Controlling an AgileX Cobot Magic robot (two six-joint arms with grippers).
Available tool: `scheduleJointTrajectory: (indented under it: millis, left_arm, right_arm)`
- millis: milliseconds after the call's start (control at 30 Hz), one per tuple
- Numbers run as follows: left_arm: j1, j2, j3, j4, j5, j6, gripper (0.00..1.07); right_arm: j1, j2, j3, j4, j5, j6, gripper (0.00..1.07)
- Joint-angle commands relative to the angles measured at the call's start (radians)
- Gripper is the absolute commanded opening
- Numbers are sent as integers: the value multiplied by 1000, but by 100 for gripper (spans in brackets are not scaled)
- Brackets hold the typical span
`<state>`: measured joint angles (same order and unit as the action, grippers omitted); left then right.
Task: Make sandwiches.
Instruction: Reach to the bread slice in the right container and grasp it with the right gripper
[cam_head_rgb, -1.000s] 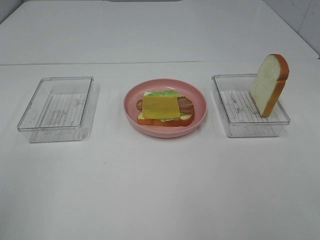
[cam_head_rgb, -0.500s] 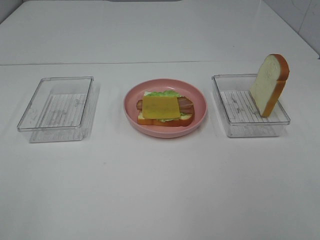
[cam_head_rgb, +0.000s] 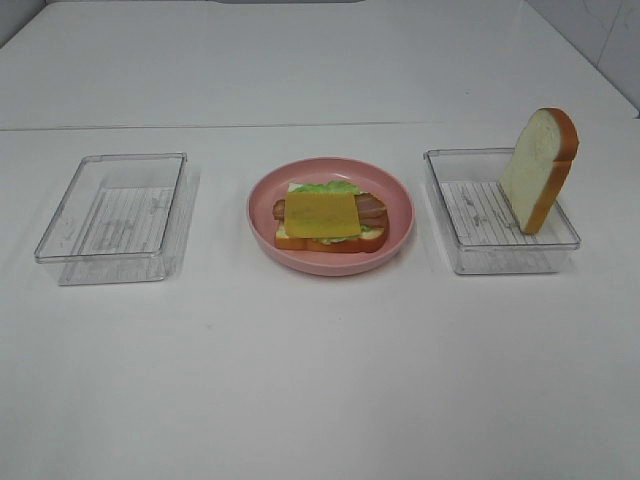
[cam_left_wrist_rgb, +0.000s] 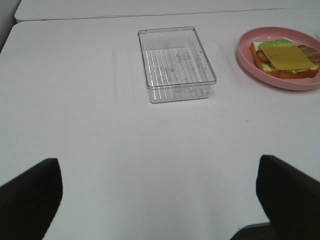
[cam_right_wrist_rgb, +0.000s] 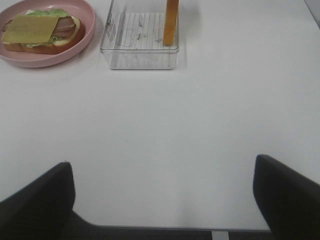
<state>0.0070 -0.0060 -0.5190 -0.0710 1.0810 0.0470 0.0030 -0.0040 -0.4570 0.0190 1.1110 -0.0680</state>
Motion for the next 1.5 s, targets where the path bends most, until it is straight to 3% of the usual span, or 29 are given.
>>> scheduleJointTrajectory:
  millis: [33,167,900,1133,1167,1233,1300,1367,1400,1500]
  left_arm:
    - [15,-20,1,-14,-11,-6,98]
    - [46,-22,1,-11,-11,-6,98]
    - [46,-16,1,-11,-11,-6,98]
    - [46,-17,1,-11,-11,-6,98]
    - [46,-17,1,-11,-11,-6,98]
    - [46,-17,1,-11,-11,-6,98]
    - [46,-17,1,-11,-11,-6,98]
    - [46,-17,1,-11,-11,-6,98]
    - [46,-17,1,-11,-11,-6,98]
    - [46,-17,1,-11,-11,-6,98]
  right_arm:
    - [-2,-22,3,1,-8,-3,94]
    - [-2,-22,3,1,-8,0,94]
    - [-2,38,-15,-84,-45,4,94]
    - [7,381,-137,-19,-133,24,94]
    - [12,512,-206,-5,-135,26,93]
    - [12,569,-233,-4,-135,32,93]
    - [12,864,-378,-6,-125,49,93]
    - [12,920,-412,-5,-120,51,93]
    - [12,1046,-499,1,-117,61,93]
    - [12,1111,-541,7,-117,68,93]
